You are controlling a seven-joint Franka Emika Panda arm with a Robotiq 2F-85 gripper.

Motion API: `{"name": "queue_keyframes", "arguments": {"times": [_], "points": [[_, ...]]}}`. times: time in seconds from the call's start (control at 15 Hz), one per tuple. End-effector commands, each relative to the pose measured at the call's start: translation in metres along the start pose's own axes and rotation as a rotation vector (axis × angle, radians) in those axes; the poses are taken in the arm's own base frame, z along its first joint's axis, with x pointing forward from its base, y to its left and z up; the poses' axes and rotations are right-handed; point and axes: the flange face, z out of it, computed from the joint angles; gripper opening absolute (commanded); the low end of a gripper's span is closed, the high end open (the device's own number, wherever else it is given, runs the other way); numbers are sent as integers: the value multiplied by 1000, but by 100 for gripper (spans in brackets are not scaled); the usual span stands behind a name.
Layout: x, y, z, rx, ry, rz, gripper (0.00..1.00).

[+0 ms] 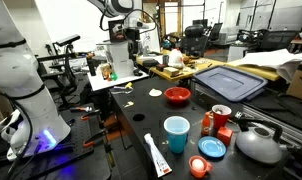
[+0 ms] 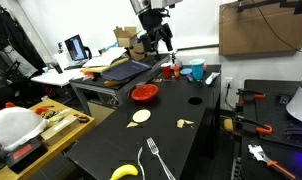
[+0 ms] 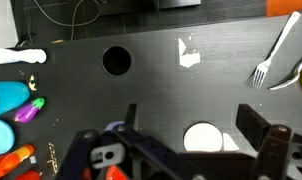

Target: Pick up the purple eggplant toy and move it to the right of the table, slide the eggplant toy a little to the right, pick up the toothpaste and put it in front of the blue cup

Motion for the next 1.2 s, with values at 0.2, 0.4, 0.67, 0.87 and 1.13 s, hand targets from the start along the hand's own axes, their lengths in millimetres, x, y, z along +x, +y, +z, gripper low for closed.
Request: {"name": "queue_keyframes", "arguments": {"times": [0.2,0.4,0.67,0.87,1.13], "points": [[-14,-14,-55,-11,15,-50,100],[-20,-18,-76,-6,56,-52,100],[-34,-21,-107,4,131,-56,100],[-48,-23,-131,9,181,-66,100],[-65,-24,-154,16,235,-74,100]]}}
